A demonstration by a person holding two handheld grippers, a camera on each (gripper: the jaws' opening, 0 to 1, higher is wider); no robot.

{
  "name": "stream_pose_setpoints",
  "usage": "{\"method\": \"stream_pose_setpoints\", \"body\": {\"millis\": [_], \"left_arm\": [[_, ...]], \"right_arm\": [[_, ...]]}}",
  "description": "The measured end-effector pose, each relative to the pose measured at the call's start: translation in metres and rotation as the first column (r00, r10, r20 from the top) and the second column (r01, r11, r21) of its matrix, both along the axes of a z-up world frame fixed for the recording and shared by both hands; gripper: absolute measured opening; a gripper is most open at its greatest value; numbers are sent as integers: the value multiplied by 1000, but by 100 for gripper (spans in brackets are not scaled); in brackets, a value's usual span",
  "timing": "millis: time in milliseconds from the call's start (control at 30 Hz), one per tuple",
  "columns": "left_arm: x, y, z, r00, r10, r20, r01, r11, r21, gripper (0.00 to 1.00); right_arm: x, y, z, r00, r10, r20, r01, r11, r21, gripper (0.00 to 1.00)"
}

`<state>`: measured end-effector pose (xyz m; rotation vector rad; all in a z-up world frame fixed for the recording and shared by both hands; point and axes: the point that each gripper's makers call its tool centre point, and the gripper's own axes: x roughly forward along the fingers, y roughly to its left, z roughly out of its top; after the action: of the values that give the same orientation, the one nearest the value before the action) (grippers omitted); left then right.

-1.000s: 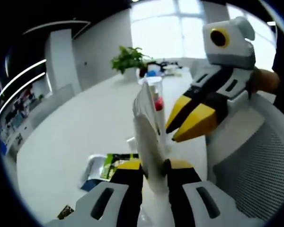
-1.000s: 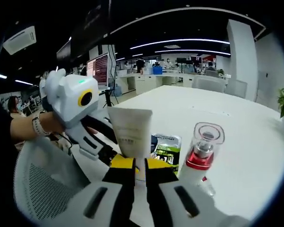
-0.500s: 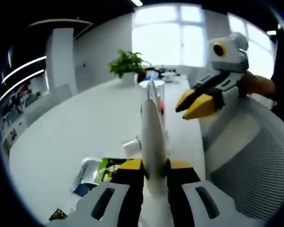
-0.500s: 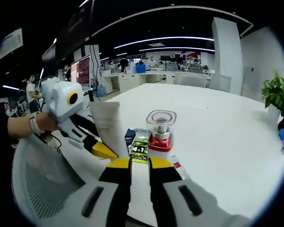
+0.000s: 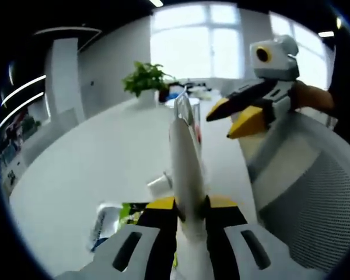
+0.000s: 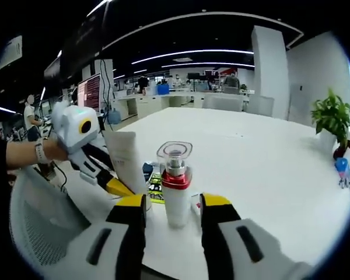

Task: Arrange the skincare products in the storage area until every visible bottle or jar stands upright without overlapping.

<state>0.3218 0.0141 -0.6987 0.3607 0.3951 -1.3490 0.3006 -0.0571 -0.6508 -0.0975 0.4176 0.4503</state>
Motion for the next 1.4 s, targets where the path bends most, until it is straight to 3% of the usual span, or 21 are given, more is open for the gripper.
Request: {"method": "stream_pose_setpoints", "body": {"millis": [133,233,400,467,633,900,1400], "left_arm": [[3,-5,-1,1000,-7,-3,7,1000,2,14],[4,-8,-1,1000,-11,-7,11,1000,0,14],[6,-13,-1,1000,-24,-4,24,1000,10,14],[7,-15,-2,1000,-26,-7,26,1000,11,14],[7,-19,-2,999,-32,-13,32,999,8,14],[9,-22,-2,999,-35,-25,36,999,1,14],[9,-24,-4,998,-39,-42,38,999,-16,15]], "right_arm": [[0,-1,0,1000,4,-1,-4,1000,-15,45],[1,0,0,1000,12,-5,-12,1000,-18,56],[3,1,1,1000,-8,-26,9,999,51,73],[3,2,0,999,-7,-32,9,999,51,85],[-2,6,-8,997,24,-72,-22,999,37,96],[-1,3,-8,997,13,-78,-7,997,76,94],[-1,2,-10,997,5,-81,1,997,73,92]]}}
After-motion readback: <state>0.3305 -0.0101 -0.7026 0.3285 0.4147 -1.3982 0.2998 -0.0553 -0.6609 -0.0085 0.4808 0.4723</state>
